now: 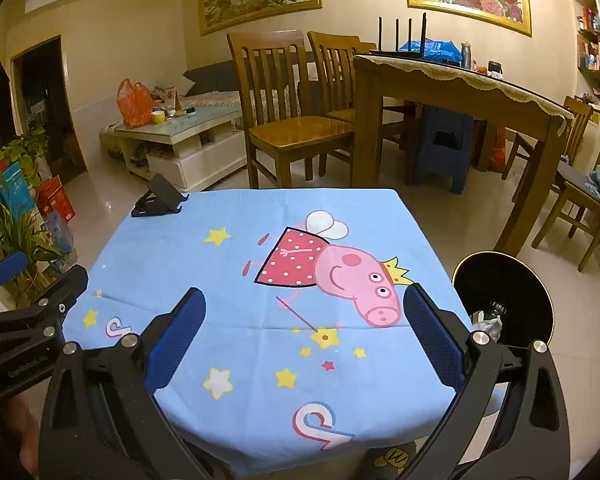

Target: Collect trash

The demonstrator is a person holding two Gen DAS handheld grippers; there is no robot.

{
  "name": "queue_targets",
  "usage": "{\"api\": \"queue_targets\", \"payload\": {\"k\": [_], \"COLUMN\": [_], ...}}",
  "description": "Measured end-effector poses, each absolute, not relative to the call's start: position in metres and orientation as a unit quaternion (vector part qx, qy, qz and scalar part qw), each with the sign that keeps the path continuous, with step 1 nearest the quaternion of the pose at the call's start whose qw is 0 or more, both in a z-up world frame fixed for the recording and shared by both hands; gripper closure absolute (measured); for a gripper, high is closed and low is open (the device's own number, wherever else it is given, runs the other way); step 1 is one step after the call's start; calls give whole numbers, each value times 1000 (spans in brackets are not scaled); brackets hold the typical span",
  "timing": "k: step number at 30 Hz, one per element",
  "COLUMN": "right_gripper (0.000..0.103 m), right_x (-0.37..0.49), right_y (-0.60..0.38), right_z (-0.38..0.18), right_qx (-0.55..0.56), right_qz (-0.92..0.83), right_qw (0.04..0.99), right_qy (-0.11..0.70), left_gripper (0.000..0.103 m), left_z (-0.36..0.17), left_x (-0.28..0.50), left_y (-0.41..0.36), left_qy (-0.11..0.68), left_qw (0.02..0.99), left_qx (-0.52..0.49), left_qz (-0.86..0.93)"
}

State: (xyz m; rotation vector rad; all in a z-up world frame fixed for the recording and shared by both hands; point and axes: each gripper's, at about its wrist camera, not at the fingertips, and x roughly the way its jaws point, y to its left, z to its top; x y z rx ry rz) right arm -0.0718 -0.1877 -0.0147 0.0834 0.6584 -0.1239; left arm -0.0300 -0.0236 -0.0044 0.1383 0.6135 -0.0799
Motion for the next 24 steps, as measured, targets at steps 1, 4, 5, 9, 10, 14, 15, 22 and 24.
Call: {"api": "queue_targets", "payload": {"k": [1,4,5,9,10,14,15,22,24], "right_gripper": [6,6,6,6,5,6,6,6,6], "right_x": [-72,-73,-73,-74,-73,-73,-74,-74,-73], "right_y": [-188,-187,-188,-187,-188,-188,-188,-188,-188], "right_z": [-15,-16,-17,-17,-17,-18,-18,-18,-18], "right_qx": [41,41,41,41,41,42,43,42,43], "right_qz": [-61,-60,-59,-58,-58,-58,-58,-57,-58], "right_qw": [944,943,943,943,943,943,942,942,942], "right_qy": [323,324,325,325,325,326,326,327,327], "left_gripper": [7,7,7,7,7,7,7,7,7], "left_z": [-5,-5,-5,-5,-5,-5,-5,-5,-5], "left_x": [-30,-31,-31,-31,-31,-31,-31,-32,-32], "left_y": [-23,-24,-24,-24,-24,-24,-24,-24,-24], "left_qy": [301,301,301,301,301,301,301,301,302], "left_qw": [950,950,950,950,950,950,950,950,950], "left_qx": [68,68,68,68,68,68,68,67,68], "left_qz": [-39,-39,-39,-39,-38,-39,-39,-40,-40]}}
